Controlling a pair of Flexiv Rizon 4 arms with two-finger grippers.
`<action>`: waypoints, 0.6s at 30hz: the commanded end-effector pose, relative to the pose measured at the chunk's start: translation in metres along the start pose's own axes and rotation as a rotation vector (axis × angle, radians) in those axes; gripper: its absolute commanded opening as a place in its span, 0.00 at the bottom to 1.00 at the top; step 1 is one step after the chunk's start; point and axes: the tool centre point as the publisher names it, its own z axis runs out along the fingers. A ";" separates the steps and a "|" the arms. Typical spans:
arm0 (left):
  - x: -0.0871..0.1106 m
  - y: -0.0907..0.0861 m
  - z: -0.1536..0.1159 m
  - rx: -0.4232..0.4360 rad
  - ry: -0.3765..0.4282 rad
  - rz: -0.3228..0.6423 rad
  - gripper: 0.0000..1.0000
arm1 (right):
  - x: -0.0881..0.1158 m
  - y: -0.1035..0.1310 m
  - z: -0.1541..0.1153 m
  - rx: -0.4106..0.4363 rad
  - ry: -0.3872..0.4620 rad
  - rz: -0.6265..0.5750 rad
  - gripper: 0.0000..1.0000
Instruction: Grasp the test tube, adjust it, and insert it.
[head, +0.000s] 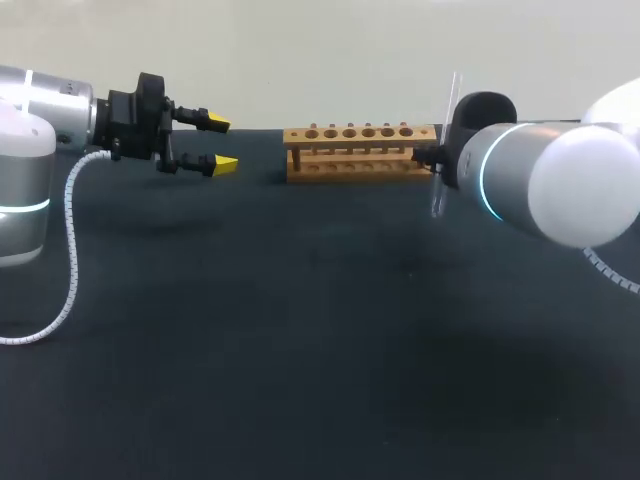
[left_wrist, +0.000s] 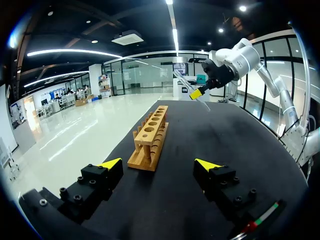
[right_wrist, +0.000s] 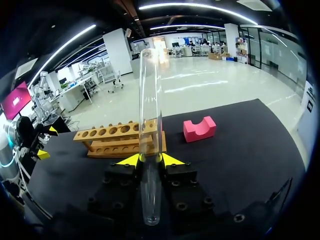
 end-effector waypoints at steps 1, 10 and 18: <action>0.001 -0.001 0.000 -0.004 -0.002 0.002 1.00 | 0.002 -0.001 -0.001 -0.005 -0.038 0.002 0.00; 0.001 -0.001 0.000 -0.004 -0.002 0.002 1.00 | 0.000 -0.001 0.002 -0.003 -0.056 0.000 0.00; 0.001 -0.001 0.000 -0.004 -0.002 0.002 1.00 | -0.028 0.008 0.018 0.015 -0.231 -0.064 0.00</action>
